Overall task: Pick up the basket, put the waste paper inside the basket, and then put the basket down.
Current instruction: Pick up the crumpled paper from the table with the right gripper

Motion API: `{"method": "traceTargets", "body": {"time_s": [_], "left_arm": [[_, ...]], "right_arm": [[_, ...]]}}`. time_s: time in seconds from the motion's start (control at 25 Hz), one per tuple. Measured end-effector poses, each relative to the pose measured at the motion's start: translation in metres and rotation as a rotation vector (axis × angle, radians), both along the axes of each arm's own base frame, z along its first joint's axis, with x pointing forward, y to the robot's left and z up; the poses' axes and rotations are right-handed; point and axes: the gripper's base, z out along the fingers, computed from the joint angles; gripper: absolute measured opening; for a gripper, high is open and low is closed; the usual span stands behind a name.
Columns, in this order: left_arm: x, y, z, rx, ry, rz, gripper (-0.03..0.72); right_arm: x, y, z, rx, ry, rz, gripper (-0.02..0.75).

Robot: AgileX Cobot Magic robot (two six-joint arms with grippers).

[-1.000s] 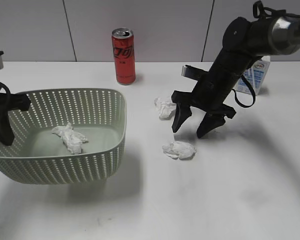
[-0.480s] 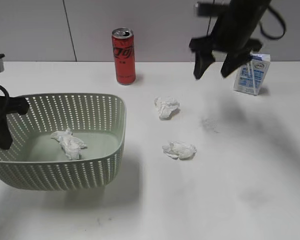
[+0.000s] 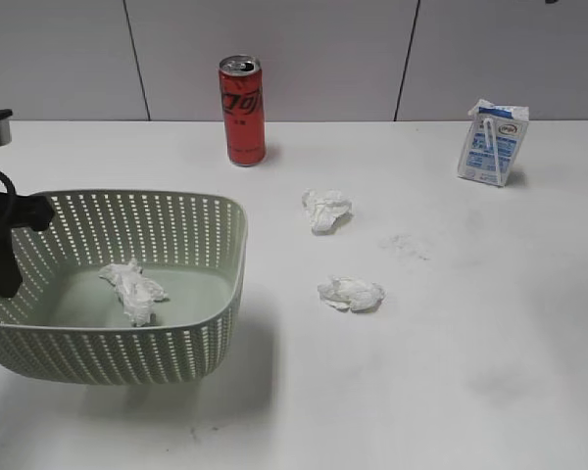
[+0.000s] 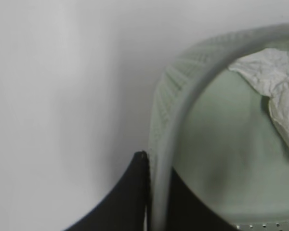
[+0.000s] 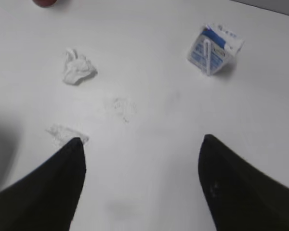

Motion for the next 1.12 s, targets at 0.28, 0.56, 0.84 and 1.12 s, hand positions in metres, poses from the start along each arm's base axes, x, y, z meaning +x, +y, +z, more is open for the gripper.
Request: {"method": "traceTargets", "body": {"time_s": [0.28, 0.56, 0.84, 1.12], "left_arm": [[0.0, 0.0, 0.0, 0.001, 0.0, -0.004, 0.006], [0.0, 0.0, 0.0, 0.003, 0.0, -0.006, 0.006], [0.0, 0.0, 0.0, 0.004, 0.001, -0.006, 0.006], [-0.001, 0.0, 0.001, 0.002, 0.008, -0.007, 0.006]], "right_arm": [[-0.13, -0.045, -0.027, 0.007, -0.009, -0.002, 0.551], [-0.227, -0.079, -0.091, 0.059, -0.158, -0.006, 0.551], [-0.285, -0.103, -0.133, 0.066, -0.352, -0.015, 0.551], [-0.307, -0.112, -0.135, 0.088, -0.501, -0.018, 0.551]]}}
